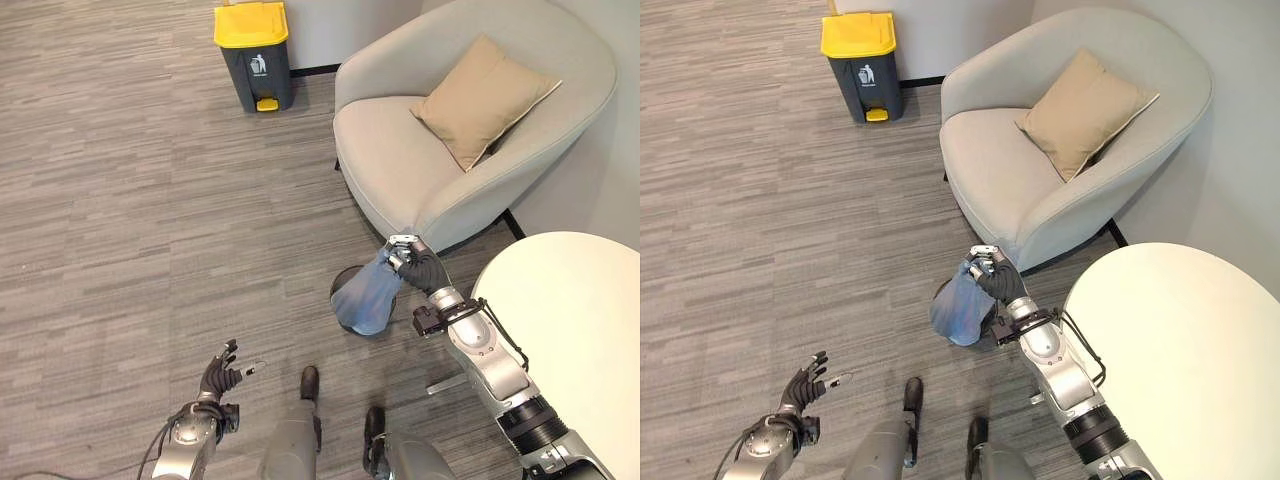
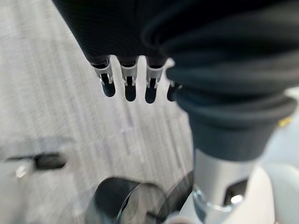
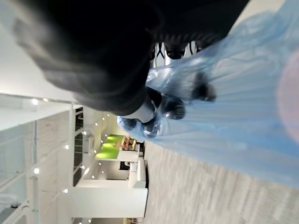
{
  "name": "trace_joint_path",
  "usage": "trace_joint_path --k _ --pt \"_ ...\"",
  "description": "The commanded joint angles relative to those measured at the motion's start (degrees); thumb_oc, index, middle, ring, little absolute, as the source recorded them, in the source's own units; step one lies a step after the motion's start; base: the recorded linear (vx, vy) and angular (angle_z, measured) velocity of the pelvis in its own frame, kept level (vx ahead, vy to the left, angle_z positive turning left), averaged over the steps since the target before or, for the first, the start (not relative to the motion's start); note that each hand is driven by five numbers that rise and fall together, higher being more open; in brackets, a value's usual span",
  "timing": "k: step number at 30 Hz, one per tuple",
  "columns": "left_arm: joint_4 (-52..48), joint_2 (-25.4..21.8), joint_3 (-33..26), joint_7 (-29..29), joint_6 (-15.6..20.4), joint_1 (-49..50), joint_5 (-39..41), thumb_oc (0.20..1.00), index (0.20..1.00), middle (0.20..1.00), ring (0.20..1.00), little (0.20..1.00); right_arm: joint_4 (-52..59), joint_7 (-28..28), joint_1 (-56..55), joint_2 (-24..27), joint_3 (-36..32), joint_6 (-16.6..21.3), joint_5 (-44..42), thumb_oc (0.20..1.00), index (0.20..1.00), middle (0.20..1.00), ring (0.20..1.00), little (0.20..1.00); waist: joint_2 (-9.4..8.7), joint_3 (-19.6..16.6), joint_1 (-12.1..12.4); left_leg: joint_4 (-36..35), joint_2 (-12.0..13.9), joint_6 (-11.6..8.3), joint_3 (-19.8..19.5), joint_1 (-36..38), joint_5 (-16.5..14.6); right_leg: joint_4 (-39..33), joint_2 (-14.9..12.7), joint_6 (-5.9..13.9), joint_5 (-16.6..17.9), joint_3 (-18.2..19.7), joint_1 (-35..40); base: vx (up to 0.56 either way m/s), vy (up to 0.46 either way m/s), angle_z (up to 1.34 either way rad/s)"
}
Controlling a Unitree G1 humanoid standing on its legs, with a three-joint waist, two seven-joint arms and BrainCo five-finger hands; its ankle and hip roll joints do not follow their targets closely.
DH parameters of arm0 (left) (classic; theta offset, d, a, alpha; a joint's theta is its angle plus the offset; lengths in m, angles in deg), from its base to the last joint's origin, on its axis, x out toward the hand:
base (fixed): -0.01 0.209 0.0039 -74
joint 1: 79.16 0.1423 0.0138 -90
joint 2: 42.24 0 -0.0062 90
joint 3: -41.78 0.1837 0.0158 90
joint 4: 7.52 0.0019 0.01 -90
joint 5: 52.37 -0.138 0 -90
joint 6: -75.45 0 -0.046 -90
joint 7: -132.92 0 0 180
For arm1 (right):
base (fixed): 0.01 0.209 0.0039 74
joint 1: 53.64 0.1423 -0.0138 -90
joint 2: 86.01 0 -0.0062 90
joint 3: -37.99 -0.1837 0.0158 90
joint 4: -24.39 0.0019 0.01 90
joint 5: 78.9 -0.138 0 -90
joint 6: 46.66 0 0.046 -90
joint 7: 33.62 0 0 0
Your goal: Gather garbage on tea table into small bin, then transfer packed bag to large trash can.
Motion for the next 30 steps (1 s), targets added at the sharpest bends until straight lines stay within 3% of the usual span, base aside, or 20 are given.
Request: trace_joint_path --k 1,4,6,9,15,21,30 --pt "-4.61 -1.49 0.27 0.77 2.45 -4.20 -1.32 1.000 1.000 1.000 1.000 1.000 3.15 0.02 3.38 -0.04 0.22 2.70 -3.60 0.200 0.200 0.200 0.200 0.200 -3.42 0.55 -1.66 6.38 -4.63 0.95 2.98 -1.14 -4.24 -11.78 -4.98 5.69 0.38 -0.92 6.43 -0.24 -0.060 0.52" --pt "-7.30 -2.08 0.55 1.57 2.70 -4.20 -1.93 1.000 1.000 1.000 1.000 1.000 3.25 1.05 3.67 0.56 1.01 2.17 -4.04 0.200 0.200 0.200 0.200 0.200 -4.21 0.30 -2.69 10.74 -4.23 1.53 3.54 1.47 -9.29 -12.36 -6.60 5.72 1.65 -2.64 5.83 -0.10 -0.039 0.83" --pt "-8.59 -2.31 0.89 1.98 3.02 -4.48 -2.00 1.000 1.000 1.000 1.000 1.000 3.36 1.50 3.80 0.94 1.06 1.98 -4.43 0.200 0.200 0.200 0.200 0.200 -4.29 -0.44 -3.39 10.22 -3.46 1.36 3.60 4.06 -10.69 -12.89 -6.98 5.74 1.95 -3.73 5.59 -0.05 0.006 0.50" --pt "-12.71 -3.59 2.62 3.67 3.34 -5.24 -3.38 1.000 1.000 1.000 1.000 1.000 3.39 2.51 4.38 1.20 1.08 1.73 -4.88 0.200 0.200 0.200 0.200 0.200 -3.61 -2.34 -4.40 3.59 -3.11 0.84 3.57 8.25 -10.05 -14.13 -6.76 6.25 3.02 -5.07 6.14 0.00 0.077 0.52" --pt "-23.51 -6.58 9.55 7.38 5.40 -10.78 -9.13 1.000 1.000 1.000 1.000 1.000 6.97 6.03 6.36 1.48 3.93 2.11 -5.77 0.200 0.200 0.200 0.200 0.200 -5.04 -5.42 -5.86 -1.55 -3.85 1.67 5.14 13.74 -10.38 -14.89 -6.87 7.49 4.38 -3.03 8.01 0.04 0.099 -0.05" --pt "-23.91 -5.72 14.00 7.06 5.25 -14.96 -11.25 1.000 1.000 1.000 1.000 1.000 7.53 6.17 8.41 -0.12 5.65 1.92 -5.97 0.200 0.200 0.200 0.200 0.200 -5.65 -7.62 -6.70 -3.59 -4.23 2.28 6.35 16.96 -10.74 -15.39 -6.77 8.05 4.56 -1.48 9.80 0.06 0.041 -0.23" --pt "-18.19 -3.53 15.70 4.44 3.53 -16.18 -15.90 1.000 1.000 1.000 1.000 1.000 7.50 5.00 14.71 -3.68 8.37 1.92 -7.58 0.200 0.200 0.200 0.200 0.200 -6.11 -9.25 -6.28 -4.71 -4.41 2.78 7.28 19.70 -11.23 -16.46 -6.71 8.17 4.80 -0.59 11.94 0.03 0.025 -0.08"
